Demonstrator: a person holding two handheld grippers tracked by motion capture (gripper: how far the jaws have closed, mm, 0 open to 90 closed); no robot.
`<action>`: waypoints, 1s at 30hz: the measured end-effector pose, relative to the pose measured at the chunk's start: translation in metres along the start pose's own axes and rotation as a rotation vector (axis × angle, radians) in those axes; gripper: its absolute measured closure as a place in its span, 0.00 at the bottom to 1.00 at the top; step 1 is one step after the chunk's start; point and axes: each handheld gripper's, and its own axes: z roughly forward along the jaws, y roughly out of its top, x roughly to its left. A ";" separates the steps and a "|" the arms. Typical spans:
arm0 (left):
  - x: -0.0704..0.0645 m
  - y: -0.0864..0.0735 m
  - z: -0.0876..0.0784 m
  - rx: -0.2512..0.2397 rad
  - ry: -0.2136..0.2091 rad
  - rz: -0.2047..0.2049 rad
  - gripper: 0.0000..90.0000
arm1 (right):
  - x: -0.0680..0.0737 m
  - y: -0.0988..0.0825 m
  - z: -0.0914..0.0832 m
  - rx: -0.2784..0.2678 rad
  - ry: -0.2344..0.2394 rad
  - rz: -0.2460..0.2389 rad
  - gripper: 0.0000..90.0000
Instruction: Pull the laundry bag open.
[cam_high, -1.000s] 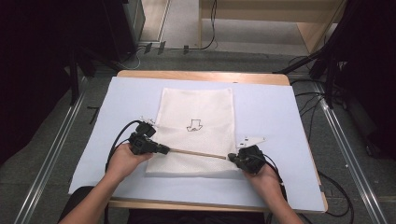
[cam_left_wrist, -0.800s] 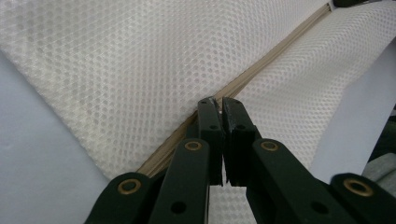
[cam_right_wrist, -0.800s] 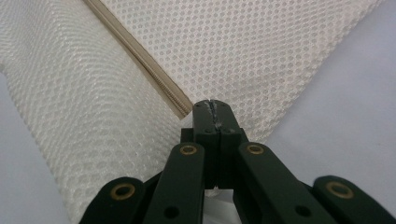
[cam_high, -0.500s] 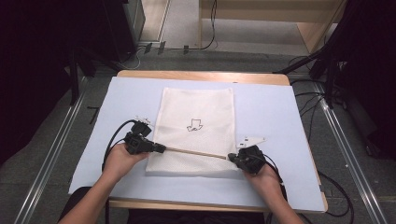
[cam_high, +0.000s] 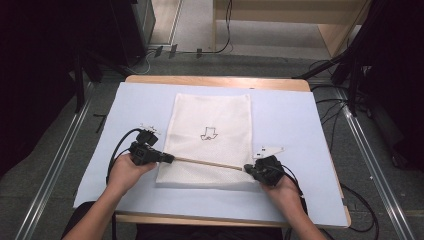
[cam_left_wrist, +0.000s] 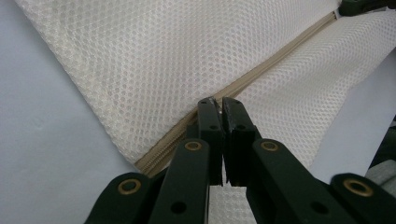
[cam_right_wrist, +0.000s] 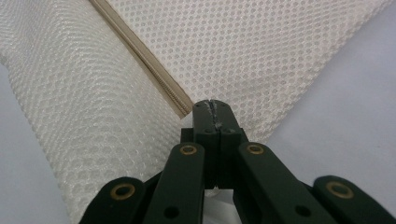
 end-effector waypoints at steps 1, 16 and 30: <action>0.000 0.000 0.000 0.002 0.012 0.000 0.99 | 0.000 0.000 0.000 -0.001 0.000 0.001 1.00; 0.007 -0.004 -0.006 -0.016 0.018 -0.051 0.99 | 0.000 0.001 0.000 0.007 0.003 -0.005 1.00; 0.026 -0.017 -0.024 -0.053 0.097 -0.114 0.99 | -0.001 0.002 0.000 0.013 0.008 -0.010 1.00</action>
